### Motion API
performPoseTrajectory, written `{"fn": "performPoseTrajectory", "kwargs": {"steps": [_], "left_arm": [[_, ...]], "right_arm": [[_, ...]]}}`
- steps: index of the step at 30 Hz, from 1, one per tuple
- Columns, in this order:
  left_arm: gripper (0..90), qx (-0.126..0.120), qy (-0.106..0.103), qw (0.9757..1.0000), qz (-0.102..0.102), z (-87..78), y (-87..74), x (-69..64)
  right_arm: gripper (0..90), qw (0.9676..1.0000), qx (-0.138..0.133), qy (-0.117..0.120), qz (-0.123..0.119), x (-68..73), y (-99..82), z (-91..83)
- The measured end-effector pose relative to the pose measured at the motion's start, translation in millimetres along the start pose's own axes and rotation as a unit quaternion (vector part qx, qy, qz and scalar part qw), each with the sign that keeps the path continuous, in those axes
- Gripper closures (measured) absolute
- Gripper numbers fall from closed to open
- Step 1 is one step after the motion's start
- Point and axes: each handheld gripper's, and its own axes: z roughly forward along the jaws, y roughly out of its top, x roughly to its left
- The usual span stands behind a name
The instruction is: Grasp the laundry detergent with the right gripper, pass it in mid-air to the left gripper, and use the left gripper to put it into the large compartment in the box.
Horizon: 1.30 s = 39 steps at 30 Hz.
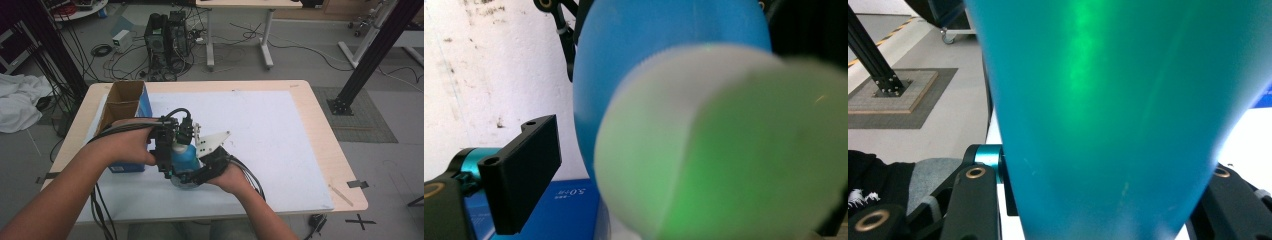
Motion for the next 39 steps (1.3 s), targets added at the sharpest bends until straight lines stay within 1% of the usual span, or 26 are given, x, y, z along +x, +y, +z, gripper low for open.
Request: {"fn": "performPoseTrajectory", "kwargs": {"steps": [1,3,4,5,6,7,8,10,11,12,14,15,17,18,19,20,22,23,25,26,33,34,35,36,37,39], "left_arm": [[6.4,-0.002,0.000,0.9994,0.034,0.3,1.5,3.5],[6.4,-0.002,0.002,0.9994,0.035,0.3,1.7,3.0],[6.4,-0.002,-0.004,0.9996,0.029,0.8,1.7,1.4],[6.4,-0.001,-0.008,0.9990,0.044,1.8,3.1,1.7],[6.4,-0.001,-0.008,0.9990,0.044,1.8,3.1,1.7],[6.4,-0.001,-0.014,0.9992,0.036,2.8,3.4,-0.2],[6.4,-0.001,-0.006,0.9988,0.048,2.8,4.7,0.4],[6.4,0.002,0.000,0.9986,0.053,1.9,7.0,-0.9],[6.4,-0.002,-0.004,0.9989,0.047,2.2,6.9,-1.8],[6.4,-0.001,-0.001,0.9987,0.051,1.4,7.6,-1.3],[6.4,-0.001,-0.002,0.9989,0.047,1.3,7.7,-2.5],[6.4,-0.001,0.009,0.9988,0.048,0.2,8.9,-2.5],[6.4,-0.002,0.008,0.9991,0.041,0.2,8.8,-3.9],[6.4,-0.004,0.012,0.9988,0.047,-0.4,9.4,-3.7],[6.4,-0.003,0.013,0.9987,0.049,-0.5,9.9,-4.0],[6.4,-0.003,0.013,0.9987,0.049,-0.5,9.9,-4.0],[6.5,-0.001,0.014,0.9988,0.046,0.1,10.0,-4.9],[9.3,0.001,0.015,0.9988,0.047,-0.1,10.0,-4.9],[9.4,-0.001,0.020,0.9987,0.047,-0.3,10.0,-4.4],[10.7,0.000,0.015,0.9989,0.044,-0.5,9.9,-4.4],[13.5,-0.001,0.021,0.9988,0.044,-0.8,9.8,-4.4],[17.1,0.011,0.019,0.9984,0.052,-2.2,9.8,-3.5],[18.0,0.002,0.018,0.9989,0.042,-0.8,9.1,-4.4],[18.0,0.004,0.024,0.9988,0.043,-1.2,9.2,-4.1],[19.5,0.004,0.016,0.9992,0.036,0.0,8.4,-4.8],[19.5,0.004,0.015,0.9993,0.034,0.1,8.3,-4.6]], "right_arm": [[46.1,0.9996,0.010,-0.004,0.028,4.0,1.3,-0.9],[46.1,0.9995,0.014,-0.006,0.027,4.4,1.6,-0.7],[46.1,0.9997,0.013,-0.006,0.017,3.2,2.1,-0.1],[46.0,0.9995,0.011,0.000,0.030,5.3,4.0,0.1],[46.1,0.9996,0.009,-0.002,0.025,5.0,4.4,0.8],[46.1,0.9996,0.009,-0.002,0.025,5.0,4.4,0.8],[46.1,0.9997,0.009,-0.003,0.025,5.0,5.0,1.2],[46.0,0.9998,0.010,-0.003,0.016,4.9,6.5,2.4],[46.0,0.9998,0.011,-0.001,0.017,5.3,7.2,2.1],[46.0,0.9999,0.007,-0.002,0.015,5.1,7.2,2.9],[46.0,0.9999,0.006,-0.002,0.013,5.0,7.3,3.0],[46.0,0.9999,0.004,-0.008,0.007,4.3,7.5,3.3],[46.0,0.9999,0.001,-0.011,0.002,3.5,7.5,3.6],[46.0,0.9998,-0.006,-0.019,0.008,4.7,7.6,5.6],[46.0,0.9993,0.011,-0.007,0.036,8.8,7.6,4.3],[46.0,0.9993,0.011,-0.007,0.036,8.8,7.6,4.3],[46.0,0.9987,0.016,-0.002,0.048,10.7,8.2,4.2],[46.1,0.9992,0.013,-0.005,0.038,9.5,8.4,4.4],[46.0,0.9993,0.011,-0.006,0.035,9.1,8.6,4.3],[46.0,0.9994,0.010,-0.008,0.032,8.6,8.8,4.2],[46.0,0.9993,0.009,-0.010,0.034,8.5,8.7,4.2],[46.0,0.9993,0.009,-0.011,0.034,8.6,8.7,4.3],[46.0,0.9994,0.009,-0.010,0.032,8.4,8.6,4.6],[46.1,0.9998,-0.005,-0.019,0.010,4.8,8.6,5.9],[46.1,0.9988,-0.028,-0.027,-0.029,-1.0,9.3,9.1],[46.1,0.9991,-0.023,-0.027,-0.023,-0.7,9.4,8.1]]}}
